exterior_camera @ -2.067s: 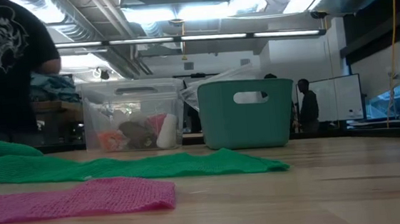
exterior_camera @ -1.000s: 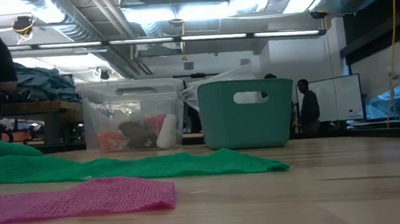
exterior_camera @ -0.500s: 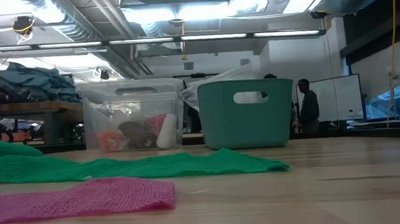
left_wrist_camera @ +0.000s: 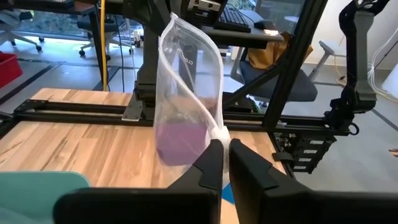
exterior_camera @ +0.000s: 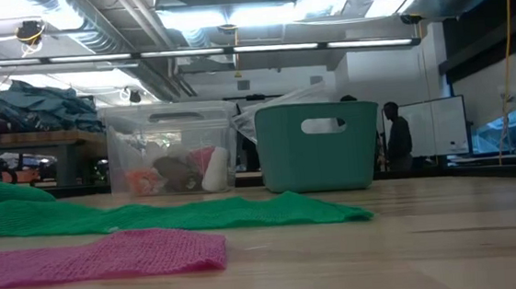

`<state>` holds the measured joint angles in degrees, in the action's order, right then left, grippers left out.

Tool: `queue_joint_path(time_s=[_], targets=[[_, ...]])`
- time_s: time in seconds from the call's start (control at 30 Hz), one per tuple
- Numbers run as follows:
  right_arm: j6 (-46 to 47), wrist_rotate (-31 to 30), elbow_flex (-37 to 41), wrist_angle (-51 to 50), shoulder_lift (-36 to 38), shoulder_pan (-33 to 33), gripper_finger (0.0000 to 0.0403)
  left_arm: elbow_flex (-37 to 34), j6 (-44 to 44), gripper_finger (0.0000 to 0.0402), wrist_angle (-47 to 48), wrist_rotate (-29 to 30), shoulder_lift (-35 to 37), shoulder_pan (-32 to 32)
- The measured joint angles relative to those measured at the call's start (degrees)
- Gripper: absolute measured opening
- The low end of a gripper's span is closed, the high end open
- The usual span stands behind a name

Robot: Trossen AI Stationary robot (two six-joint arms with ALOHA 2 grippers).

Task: Roll bandage
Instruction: Close the transparent zip bag

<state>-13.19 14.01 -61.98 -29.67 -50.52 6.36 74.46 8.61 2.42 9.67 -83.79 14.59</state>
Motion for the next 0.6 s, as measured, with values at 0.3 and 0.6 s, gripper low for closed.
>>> queue_joint_path(time_s=[0.3, 0.6], targets=[[-0.15, -0.01, 0.0, 0.0, 0.02, -0.01, 0.0, 0.0, -0.04, 0.0038, 0.44, -0.02, 0.0, 0.04], [-0.26, -0.01, 0.0, 0.01, 0.02, 0.01, 0.0, 0.0, 0.23, 0.0086, 0.44, -0.02, 0.0, 0.04]])
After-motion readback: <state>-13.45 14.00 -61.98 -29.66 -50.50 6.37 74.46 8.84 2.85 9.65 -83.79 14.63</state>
